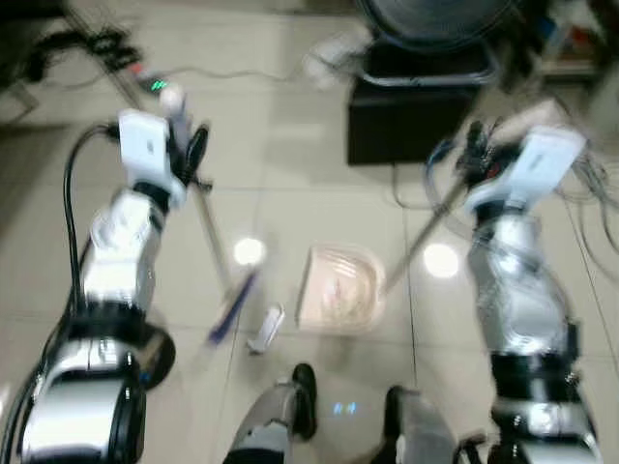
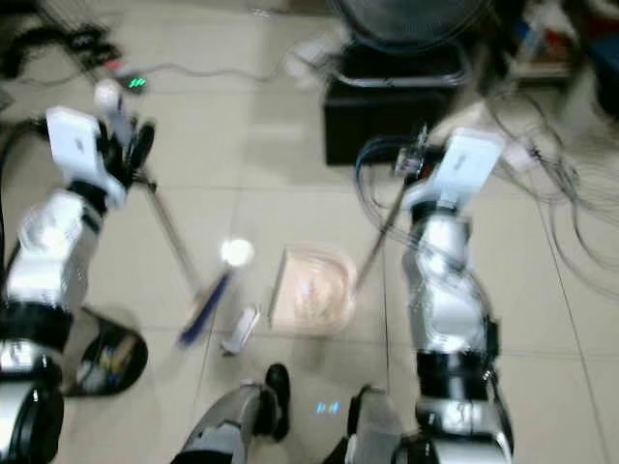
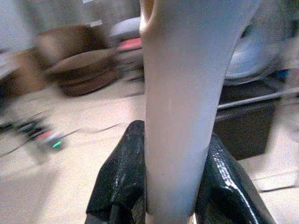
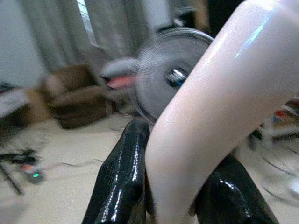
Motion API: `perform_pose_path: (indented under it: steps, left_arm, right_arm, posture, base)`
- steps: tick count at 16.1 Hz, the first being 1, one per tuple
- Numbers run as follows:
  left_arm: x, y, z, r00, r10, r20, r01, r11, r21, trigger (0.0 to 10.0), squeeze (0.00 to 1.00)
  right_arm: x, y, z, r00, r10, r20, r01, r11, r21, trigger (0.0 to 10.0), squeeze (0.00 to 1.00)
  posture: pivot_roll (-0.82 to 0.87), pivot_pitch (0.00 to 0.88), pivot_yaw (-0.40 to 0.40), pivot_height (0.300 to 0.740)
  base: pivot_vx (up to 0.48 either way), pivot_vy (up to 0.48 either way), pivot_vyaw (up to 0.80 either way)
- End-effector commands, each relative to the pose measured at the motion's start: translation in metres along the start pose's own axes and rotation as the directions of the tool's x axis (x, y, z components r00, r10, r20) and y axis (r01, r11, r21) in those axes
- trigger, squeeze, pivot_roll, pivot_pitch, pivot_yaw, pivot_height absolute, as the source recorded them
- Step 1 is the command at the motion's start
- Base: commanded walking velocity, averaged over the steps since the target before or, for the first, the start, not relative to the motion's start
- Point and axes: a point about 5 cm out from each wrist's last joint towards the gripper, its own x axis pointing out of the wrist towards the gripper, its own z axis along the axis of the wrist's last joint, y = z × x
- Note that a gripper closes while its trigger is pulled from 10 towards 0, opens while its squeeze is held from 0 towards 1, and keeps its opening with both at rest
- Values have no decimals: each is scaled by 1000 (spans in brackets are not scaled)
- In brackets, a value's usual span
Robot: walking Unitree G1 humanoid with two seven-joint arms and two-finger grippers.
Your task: Sweep floor
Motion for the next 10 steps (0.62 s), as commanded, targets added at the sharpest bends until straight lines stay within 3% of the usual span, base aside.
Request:
perform_pose_path:
  steps: [1,4,7,10]
  left_arm:
    - [-3,3,1,999,50,20,-51,998,22,10000,0]
    - [-17,-1,-12,996,78,-47,-77,997,15,10000,0]
    - [-44,-19,-27,990,90,-108,-97,994,-56,10000,0]
    - [-58,-42,-28,991,52,-125,-61,996,-71,10000,0]
  right_arm:
    - [2,7,8,1000,20,0,-20,999,39,10000,0]
    - [8,16,22,998,59,12,-60,995,79,10000,0]
    - [13,19,39,997,77,25,-80,990,119,10000,0]
    - [17,20,48,996,85,38,-89,987,132,10000,0]
  posture:
    - [-32,102,98,740]
    - [-31,79,102,740]
    - [-44,51,109,740]
    - [-26,46,82,740]
  base:
    - [0,0,800]
    - [0,0,800]
    - [0,0,800]
    - [0,0,800]
